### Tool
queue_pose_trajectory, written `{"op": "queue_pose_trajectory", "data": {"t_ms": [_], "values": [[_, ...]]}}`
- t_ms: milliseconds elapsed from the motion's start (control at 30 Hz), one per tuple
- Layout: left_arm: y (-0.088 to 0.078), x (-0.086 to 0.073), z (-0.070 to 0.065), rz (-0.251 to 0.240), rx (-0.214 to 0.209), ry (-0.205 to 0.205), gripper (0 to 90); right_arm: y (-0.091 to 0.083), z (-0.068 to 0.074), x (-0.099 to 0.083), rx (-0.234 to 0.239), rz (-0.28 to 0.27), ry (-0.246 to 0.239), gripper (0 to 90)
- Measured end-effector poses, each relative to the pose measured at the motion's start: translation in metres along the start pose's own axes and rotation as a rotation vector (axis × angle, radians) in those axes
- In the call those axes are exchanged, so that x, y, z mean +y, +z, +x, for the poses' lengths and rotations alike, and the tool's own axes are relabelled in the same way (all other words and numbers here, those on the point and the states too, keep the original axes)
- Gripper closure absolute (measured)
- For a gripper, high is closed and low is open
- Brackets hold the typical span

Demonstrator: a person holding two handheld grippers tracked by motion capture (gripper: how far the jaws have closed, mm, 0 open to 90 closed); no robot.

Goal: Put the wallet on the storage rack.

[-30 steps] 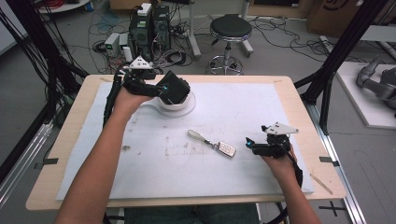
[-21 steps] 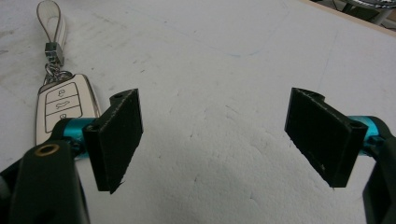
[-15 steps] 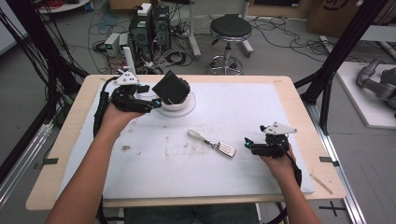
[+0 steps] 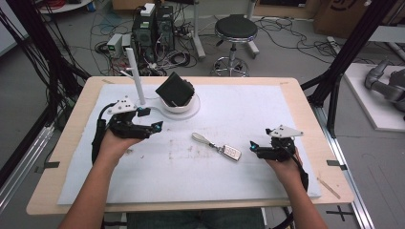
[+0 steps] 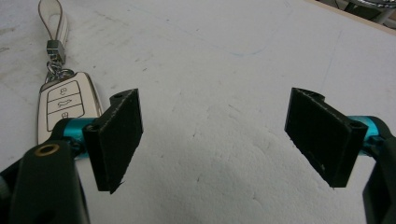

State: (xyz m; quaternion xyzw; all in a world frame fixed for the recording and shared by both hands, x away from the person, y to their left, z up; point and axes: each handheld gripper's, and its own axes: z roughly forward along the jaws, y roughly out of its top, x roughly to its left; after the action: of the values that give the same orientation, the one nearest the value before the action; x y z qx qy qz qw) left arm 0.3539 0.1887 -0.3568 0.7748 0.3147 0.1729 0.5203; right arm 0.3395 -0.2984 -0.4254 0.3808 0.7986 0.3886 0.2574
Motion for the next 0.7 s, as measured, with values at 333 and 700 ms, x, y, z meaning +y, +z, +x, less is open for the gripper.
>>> {"op": "queue_pose_trajectory", "data": {"t_ms": [333,700], "values": [[-0.005,-0.03,-0.013,0.017,-0.004,0.003,24.7,0.001,-0.001,0.001,-0.001,-0.009,-0.008,19.4],[-0.012,-0.033,0.0,0.006,0.017,0.005,24.2,0.006,0.003,0.003,0.006,0.009,-0.01,19.4]]}}
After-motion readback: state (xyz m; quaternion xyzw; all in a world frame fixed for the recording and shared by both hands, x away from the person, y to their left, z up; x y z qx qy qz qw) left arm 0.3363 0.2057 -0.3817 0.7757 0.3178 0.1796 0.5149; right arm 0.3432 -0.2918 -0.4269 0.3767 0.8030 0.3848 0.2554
